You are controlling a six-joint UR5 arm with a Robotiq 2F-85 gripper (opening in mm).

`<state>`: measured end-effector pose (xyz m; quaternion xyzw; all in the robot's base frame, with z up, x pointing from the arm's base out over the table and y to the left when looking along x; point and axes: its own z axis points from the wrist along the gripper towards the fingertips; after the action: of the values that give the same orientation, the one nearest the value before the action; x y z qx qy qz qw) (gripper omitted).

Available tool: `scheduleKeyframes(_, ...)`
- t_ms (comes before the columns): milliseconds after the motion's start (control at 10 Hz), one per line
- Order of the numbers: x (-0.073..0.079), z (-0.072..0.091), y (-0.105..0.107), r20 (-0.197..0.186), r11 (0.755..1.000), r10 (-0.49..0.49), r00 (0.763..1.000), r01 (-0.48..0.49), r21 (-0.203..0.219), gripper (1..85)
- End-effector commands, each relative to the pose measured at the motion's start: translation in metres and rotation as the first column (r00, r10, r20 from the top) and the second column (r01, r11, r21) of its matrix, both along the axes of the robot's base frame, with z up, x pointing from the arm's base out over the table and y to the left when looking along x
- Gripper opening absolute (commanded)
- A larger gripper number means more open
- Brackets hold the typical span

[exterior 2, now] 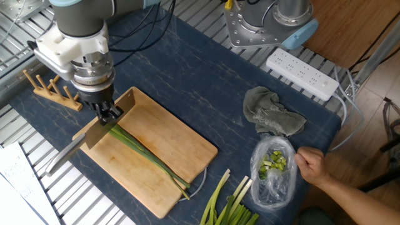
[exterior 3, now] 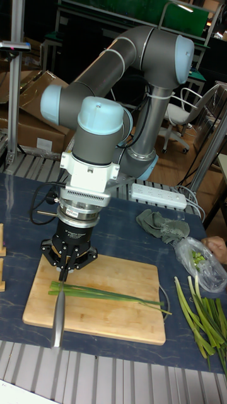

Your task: Chop the scallions

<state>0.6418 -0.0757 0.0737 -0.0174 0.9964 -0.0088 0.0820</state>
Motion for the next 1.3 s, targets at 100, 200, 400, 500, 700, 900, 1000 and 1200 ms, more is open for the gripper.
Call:
scheduleKeyframes(100,0.003,-0.001,0.002,0.011,1.0,-0.005,1.0,0.005,0.012,1.3)
scheduleKeyframes(200,0.004,-0.001,0.003,0.011,1.0,-0.005,1.0,0.005,0.012,1.3)
scheduleKeyframes(400,0.006,0.0,0.005,0.011,1.0,-0.005,1.0,0.005,0.017,1.3)
scheduleKeyframes(500,0.008,0.0,0.005,0.014,1.0,-0.005,1.0,0.005,0.018,1.3)
scheduleKeyframes(700,0.011,0.0,0.002,0.014,1.0,0.005,1.0,-0.005,0.026,1.3)
scheduleKeyframes(900,0.017,-0.004,0.002,0.028,0.999,0.009,1.0,-0.01,0.032,1.3)
scheduleKeyframes(1000,0.019,-0.004,0.003,0.03,0.999,0.009,1.0,-0.01,0.032,1.3)
scheduleKeyframes(1200,0.021,0.002,0.005,0.024,1.0,0.005,1.0,-0.006,0.03,1.3)
